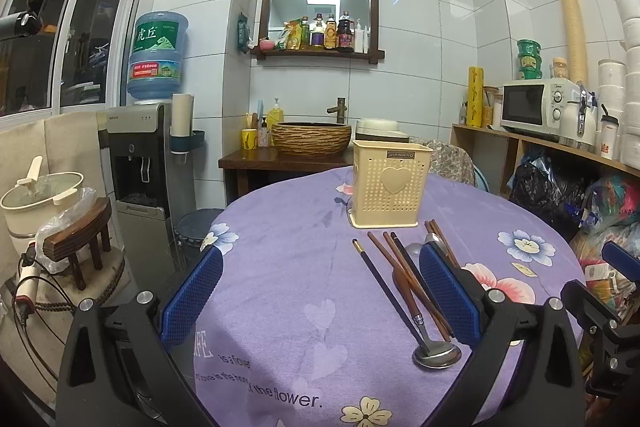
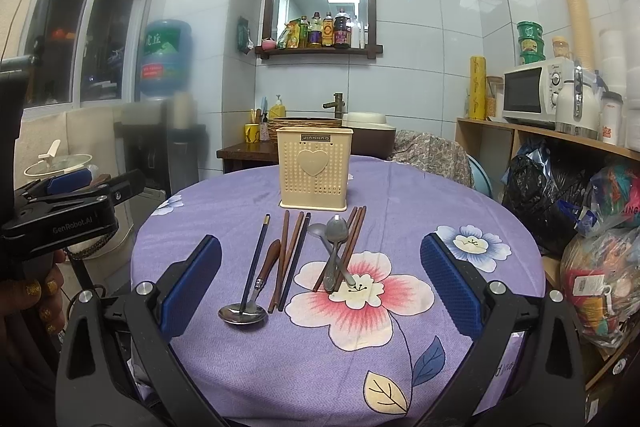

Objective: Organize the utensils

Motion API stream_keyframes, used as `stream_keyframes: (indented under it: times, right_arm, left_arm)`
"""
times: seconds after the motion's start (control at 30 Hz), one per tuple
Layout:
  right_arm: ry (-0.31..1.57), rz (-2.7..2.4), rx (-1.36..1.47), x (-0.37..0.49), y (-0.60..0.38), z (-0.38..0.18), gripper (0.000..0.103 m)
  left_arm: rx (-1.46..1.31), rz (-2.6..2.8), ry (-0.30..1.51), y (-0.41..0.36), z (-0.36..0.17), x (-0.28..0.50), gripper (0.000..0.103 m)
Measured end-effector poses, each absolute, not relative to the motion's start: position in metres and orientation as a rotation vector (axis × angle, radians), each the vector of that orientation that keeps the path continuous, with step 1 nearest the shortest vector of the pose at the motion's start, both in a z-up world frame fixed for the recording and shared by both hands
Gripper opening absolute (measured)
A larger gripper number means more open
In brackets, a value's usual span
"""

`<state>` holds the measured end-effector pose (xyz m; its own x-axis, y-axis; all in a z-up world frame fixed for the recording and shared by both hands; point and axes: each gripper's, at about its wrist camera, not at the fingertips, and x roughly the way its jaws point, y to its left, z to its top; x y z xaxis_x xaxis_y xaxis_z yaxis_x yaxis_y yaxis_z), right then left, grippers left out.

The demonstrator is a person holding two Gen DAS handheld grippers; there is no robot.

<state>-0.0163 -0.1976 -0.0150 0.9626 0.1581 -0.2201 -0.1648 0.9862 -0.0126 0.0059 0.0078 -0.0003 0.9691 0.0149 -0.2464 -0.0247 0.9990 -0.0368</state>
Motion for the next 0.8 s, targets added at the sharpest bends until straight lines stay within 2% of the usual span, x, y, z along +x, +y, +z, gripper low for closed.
stream_keyframes:
  times: [0.8]
  right_arm:
    - [0.225, 0.166, -0.033, -0.0152, -0.1962, -0.0148, 0.098]
  left_arm:
    - [-0.040, 0.029, 0.258, 0.0087, -0.0010, 0.0073, 0.098]
